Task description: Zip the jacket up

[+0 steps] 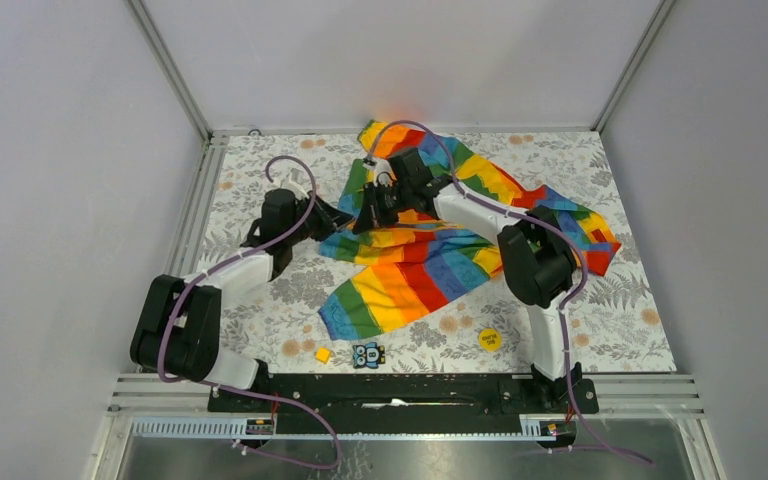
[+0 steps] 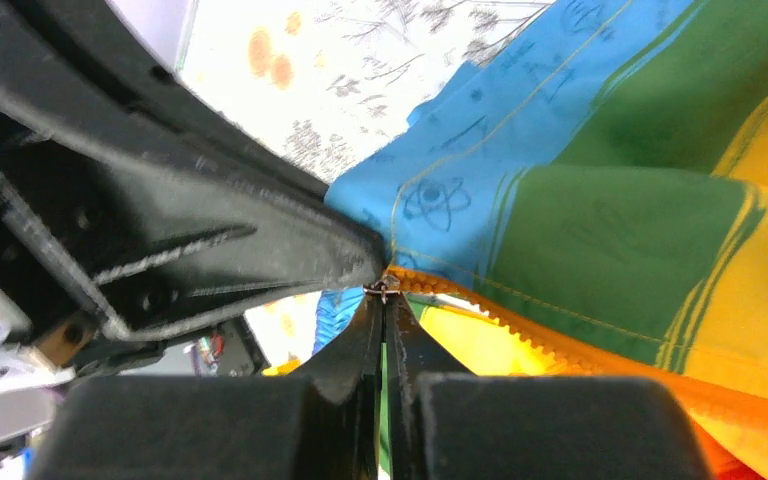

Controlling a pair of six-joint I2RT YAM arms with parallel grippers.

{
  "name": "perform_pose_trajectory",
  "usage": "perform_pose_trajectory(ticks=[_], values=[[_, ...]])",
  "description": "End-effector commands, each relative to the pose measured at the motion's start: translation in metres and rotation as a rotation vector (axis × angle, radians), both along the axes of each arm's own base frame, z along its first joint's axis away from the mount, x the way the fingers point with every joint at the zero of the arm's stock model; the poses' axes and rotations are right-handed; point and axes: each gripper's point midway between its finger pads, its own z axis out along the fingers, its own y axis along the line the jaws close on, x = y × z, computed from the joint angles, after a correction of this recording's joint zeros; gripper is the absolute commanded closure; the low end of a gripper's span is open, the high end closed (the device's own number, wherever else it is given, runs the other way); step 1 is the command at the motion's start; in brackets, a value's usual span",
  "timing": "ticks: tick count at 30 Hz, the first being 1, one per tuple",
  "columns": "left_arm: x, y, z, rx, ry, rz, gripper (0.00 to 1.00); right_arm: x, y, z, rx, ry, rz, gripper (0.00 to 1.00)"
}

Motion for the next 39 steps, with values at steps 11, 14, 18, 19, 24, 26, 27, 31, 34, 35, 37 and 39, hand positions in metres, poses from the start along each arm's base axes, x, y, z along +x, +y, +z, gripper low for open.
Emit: perform_pose_trajectory(ticks=[11,14,18,19,24,26,27,31,34,35,37,39], values=[[0.000,0.020,0.021,0.148,-0.120,-0.246,1.00,0.007,-0.061,-0.041,-0.388,-0.104,0.132,1.00],[0.000,0.014,0.025,0.111,-0.129,-0.261,1.00,-0.008,-0.021,-0.017,-0.201,-0.062,0.150,1.00],[-0.001,0.011,0.025,0.054,-0.099,-0.245,0.94,-0.015,0.002,0.001,-0.016,-0.019,0.146,1.00],[-0.001,0.011,0.024,0.038,-0.091,-0.230,0.88,-0.017,0.007,0.005,0.022,0.003,0.149,1.00],[-0.008,0.012,0.019,-0.048,-0.079,-0.151,0.58,-0.020,0.019,0.015,0.130,0.050,0.137,1.00],[-0.008,0.013,0.016,-0.048,-0.072,-0.120,0.50,-0.019,0.019,0.016,0.136,0.048,0.128,1.00],[-0.008,0.012,0.016,-0.044,-0.072,-0.111,0.48,-0.018,0.019,0.016,0.138,0.046,0.120,1.00],[-0.013,0.009,0.013,-0.045,-0.057,-0.085,0.46,-0.015,0.021,0.019,0.155,0.038,0.101,1.00],[-0.014,0.009,0.010,-0.044,-0.050,-0.062,0.55,-0.014,0.022,0.018,0.159,0.043,0.097,1.00],[-0.013,0.010,0.010,-0.041,-0.050,-0.053,0.61,-0.015,0.022,0.018,0.159,0.045,0.097,1.00],[-0.012,0.013,0.009,-0.033,-0.046,-0.031,0.67,-0.015,0.021,0.018,0.153,0.043,0.095,1.00],[-0.010,0.016,0.009,-0.024,-0.043,-0.010,0.72,-0.015,0.019,0.016,0.142,0.038,0.094,1.00]])
